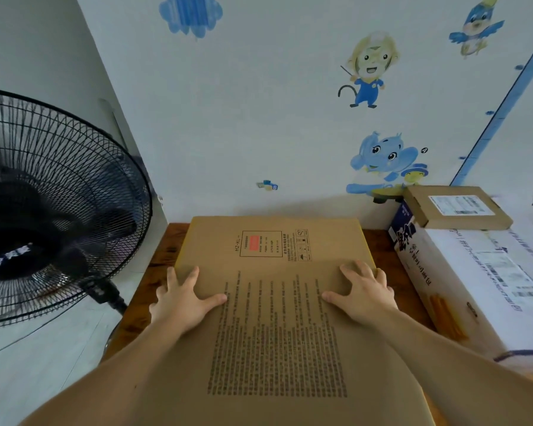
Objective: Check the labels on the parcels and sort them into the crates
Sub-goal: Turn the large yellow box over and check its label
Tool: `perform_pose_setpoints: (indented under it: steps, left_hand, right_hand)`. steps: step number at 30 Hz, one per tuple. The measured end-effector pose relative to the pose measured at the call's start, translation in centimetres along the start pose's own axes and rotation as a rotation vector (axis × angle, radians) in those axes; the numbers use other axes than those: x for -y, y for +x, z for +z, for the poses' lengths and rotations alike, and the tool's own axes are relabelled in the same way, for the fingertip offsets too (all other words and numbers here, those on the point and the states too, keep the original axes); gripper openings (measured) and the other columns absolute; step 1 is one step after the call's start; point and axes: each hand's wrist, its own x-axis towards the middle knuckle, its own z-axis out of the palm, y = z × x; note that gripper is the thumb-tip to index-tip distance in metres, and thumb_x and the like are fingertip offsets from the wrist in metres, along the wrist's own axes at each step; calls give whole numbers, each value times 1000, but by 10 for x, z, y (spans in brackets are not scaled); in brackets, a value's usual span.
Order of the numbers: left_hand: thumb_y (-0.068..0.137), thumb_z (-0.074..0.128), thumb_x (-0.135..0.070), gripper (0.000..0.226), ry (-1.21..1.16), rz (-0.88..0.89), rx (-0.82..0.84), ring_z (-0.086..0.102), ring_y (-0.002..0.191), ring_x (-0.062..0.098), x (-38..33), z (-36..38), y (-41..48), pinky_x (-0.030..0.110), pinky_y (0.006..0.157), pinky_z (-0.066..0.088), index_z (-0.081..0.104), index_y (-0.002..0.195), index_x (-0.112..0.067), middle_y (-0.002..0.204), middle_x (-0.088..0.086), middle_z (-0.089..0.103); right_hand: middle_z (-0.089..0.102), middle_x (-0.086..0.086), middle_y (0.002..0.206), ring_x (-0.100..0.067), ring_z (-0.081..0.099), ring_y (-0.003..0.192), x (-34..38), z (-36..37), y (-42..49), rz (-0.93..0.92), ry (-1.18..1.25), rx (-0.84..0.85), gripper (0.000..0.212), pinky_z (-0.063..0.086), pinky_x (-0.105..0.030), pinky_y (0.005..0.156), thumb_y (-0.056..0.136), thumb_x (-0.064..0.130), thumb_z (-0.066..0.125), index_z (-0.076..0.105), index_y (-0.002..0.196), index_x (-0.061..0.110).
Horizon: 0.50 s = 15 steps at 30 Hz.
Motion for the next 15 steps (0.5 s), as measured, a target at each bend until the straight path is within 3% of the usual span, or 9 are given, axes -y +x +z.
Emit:
perform_pose_setpoints:
  steps: [4,8,15]
  left_hand:
    - [76,34,-89,98,77,45,8,6,149,36,0,-2,4,56,115,22,-2,155,-42,164,5,-13]
    - [80,24,-87,97,222,146,35,-19,149,28,-15,-3,13,59,119,-1,-12,154,-37,162,2,-22]
    - [81,23,-86,95,276,233,66,-25,147,27,-62,-1,33,59,117,-11,-14,154,-38,161,1,-25]
  right_hand:
    - [-2,0,165,-39,-10,149,15,7,3,-17,-168,-17,95,3,-67,114,81,85,30,9,157,33]
    - [-11,-3,165,-36,-15,150,42,15,11,-90,-232,13,95,-3,-65,115,82,86,19,-3,157,32]
    - [-17,-2,164,-32,-19,149,70,13,40,-130,-237,12,90,-8,-64,115,86,82,14,-8,157,32]
